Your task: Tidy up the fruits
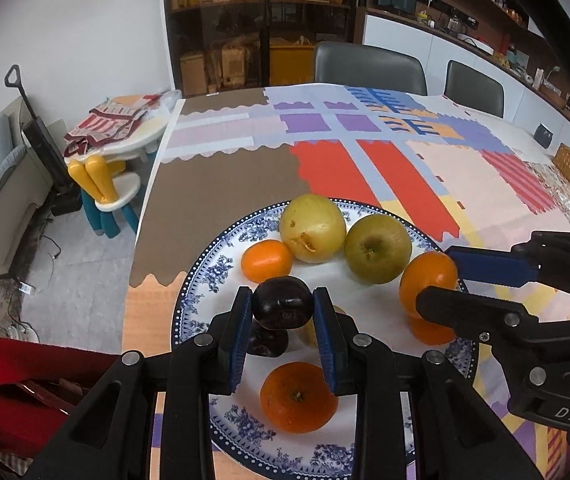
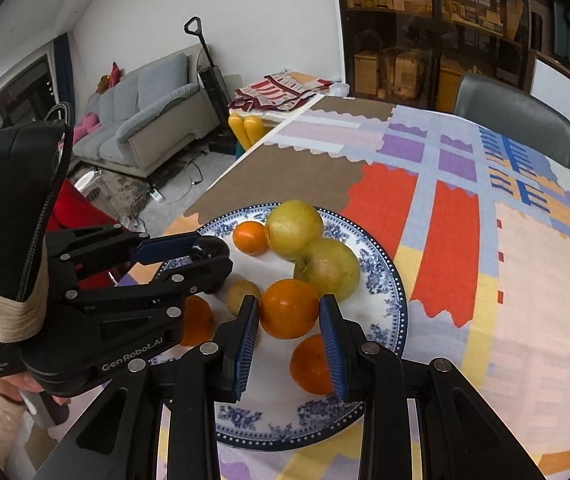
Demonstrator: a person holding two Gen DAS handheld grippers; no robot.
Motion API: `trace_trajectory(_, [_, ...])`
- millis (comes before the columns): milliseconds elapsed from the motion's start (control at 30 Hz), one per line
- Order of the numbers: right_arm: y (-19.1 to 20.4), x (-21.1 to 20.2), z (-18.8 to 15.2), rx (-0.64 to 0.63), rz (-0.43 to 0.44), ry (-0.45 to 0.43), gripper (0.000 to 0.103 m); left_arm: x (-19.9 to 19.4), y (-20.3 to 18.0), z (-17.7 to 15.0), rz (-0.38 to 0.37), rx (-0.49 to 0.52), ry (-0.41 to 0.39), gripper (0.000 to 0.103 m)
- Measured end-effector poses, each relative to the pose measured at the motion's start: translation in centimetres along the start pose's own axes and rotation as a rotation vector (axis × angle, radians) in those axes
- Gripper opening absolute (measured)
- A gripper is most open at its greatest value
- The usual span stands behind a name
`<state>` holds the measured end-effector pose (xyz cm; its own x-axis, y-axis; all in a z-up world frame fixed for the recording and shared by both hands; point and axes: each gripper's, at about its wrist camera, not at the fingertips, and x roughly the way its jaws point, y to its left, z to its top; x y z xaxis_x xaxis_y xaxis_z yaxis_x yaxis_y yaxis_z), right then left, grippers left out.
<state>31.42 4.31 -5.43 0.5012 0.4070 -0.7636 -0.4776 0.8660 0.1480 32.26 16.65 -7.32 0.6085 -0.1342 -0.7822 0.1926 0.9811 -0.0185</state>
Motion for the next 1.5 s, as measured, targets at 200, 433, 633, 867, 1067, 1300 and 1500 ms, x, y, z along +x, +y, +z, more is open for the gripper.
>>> trace_trajectory(200, [0.0, 0.5, 0.1, -0.003, -0.001, 0.008, 0.033, 0.2, 0.2, -0.2, -0.001, -0.005, 0.012, 0.04])
trace_trajectory(433, [0.0, 0.5, -0.1, -0.013, 0.002, 0.005, 0.034, -2.6, 0.5, -1.4, 0.09, -0.034, -0.026, 0.055])
trace_trajectory(633, [0.0, -1.5, -0.7, -0.011, -0.031, -0.04, 0.048, -6.7, -0.5, -2.4, 0.168, -0.052, -0.091, 0.059])
trace_trajectory(867, [-0.2, -6.4, -2.5, 0.007, -0.08, -0.116, 0.061, -11.6, -3.6, -3.2, 0.187, -0.033, -0.182, 0.067])
trace_trajectory(1067, [-0.7, -11.5, -4.7, 0.031, -0.158, -0.19, 0.07, -15.2, -6.6, -4.4, 0.233, -0.062, -0.262, 0.082])
trace_trajectory(1300, [-1.9, -16.8, -7.5, 0.063, -0.233, -0.269, 0.081, -18.4, -10.4, -6.2, 0.238, -0.066, -0.323, 0.095])
trace_trajectory(1500, [-2.3, -20.3, -10.2, 0.085, -0.267, -0.318, 0.091, -20.3, -13.2, -7.9, 0.211, -0.08, -0.35, 0.1])
